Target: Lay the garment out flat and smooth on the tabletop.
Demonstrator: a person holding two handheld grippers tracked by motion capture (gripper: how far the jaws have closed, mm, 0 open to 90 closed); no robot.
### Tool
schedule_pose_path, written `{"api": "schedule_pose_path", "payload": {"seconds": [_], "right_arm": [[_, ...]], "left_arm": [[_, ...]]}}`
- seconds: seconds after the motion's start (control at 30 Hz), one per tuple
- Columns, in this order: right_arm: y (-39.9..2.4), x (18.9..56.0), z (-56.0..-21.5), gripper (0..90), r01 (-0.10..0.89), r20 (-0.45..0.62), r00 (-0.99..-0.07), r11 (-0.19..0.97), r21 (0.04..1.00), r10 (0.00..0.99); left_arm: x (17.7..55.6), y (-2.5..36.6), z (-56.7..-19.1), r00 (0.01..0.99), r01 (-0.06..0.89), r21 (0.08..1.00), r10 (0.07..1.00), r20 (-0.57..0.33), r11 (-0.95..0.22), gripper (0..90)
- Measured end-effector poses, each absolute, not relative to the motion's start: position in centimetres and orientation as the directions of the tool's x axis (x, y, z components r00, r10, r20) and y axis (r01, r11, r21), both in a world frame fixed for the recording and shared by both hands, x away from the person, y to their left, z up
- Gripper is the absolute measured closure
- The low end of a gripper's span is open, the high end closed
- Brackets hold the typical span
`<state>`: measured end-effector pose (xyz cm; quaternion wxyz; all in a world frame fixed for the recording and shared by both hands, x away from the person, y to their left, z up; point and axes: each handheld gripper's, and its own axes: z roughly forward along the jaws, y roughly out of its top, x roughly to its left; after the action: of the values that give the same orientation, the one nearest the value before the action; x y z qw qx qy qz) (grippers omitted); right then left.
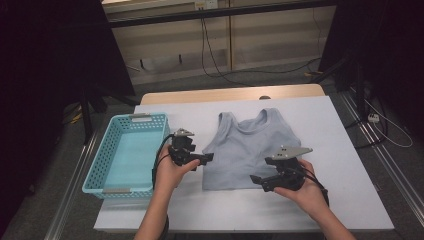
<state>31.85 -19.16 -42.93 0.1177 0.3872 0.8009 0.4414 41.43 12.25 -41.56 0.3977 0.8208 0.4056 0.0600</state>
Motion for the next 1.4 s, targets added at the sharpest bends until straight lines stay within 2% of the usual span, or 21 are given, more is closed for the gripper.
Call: {"api": "schedule_pose_path", "payload": {"seconds": [0.57, 1.4], "right_arm": [[-17.5, 32.0, -43.1, 15.8, 0.491, 0.145, -0.718, 0.347, 0.799, 0.681], [-16.7, 31.8, -43.1, 15.8, 0.485, 0.155, -0.737, 0.356, 0.799, 0.658]], "left_arm": [[41.2, 12.2, -41.5, 0.674, 0.620, 0.693, 0.702, -0.232, -0.367, 16.0], [41.3, 12.3, -41.4, 0.685, 0.614, 0.691, 0.693, -0.225, -0.383, 14.6]]}}
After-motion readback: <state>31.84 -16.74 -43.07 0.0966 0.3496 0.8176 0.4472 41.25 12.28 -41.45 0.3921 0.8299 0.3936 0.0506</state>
